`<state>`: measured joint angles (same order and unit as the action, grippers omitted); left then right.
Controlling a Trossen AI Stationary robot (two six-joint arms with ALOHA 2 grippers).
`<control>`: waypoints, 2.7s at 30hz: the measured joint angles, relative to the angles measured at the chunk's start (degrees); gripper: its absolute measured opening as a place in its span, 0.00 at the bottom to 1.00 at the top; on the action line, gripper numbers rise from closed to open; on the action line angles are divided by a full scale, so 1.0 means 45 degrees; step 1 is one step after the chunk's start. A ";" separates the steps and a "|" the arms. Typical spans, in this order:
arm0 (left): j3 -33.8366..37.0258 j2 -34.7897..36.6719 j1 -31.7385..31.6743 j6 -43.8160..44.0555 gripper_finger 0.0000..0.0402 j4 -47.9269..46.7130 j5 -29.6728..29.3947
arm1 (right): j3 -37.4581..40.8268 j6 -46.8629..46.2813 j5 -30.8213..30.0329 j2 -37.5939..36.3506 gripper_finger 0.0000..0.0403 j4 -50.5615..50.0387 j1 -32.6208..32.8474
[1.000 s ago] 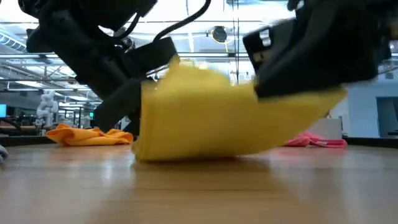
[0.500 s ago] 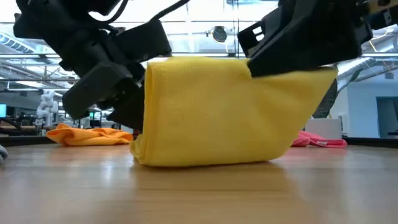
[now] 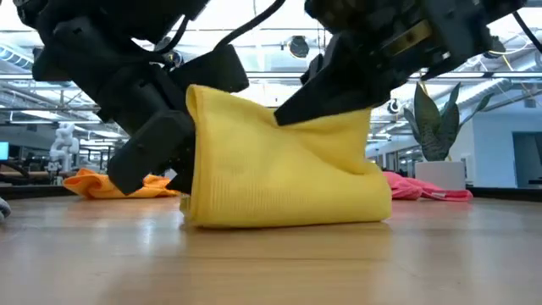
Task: Fold microfiber towels
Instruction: Fold the yellow microfiber towel
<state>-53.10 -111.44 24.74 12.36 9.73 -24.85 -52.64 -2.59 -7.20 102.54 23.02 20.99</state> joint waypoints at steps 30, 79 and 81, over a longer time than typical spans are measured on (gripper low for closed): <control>0.0028 -0.0597 -0.0237 -0.3605 0.02 0.2264 0.0745 | -0.0001 0.0490 0.1680 0.0000 0.01 -0.0277 -0.0422; 0.0018 0.3073 0.0934 -0.1274 0.03 -0.1748 -0.0207 | -0.0001 0.0631 0.3215 0.1545 0.01 0.1986 -0.1438; 0.0018 0.3103 0.1207 -0.1176 0.03 -0.1428 0.0066 | -0.0001 0.0631 0.3215 0.1545 0.01 0.2127 -0.1442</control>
<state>-53.01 -97.47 30.17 7.07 3.30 -24.55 -52.64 0.25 7.27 109.49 32.59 14.50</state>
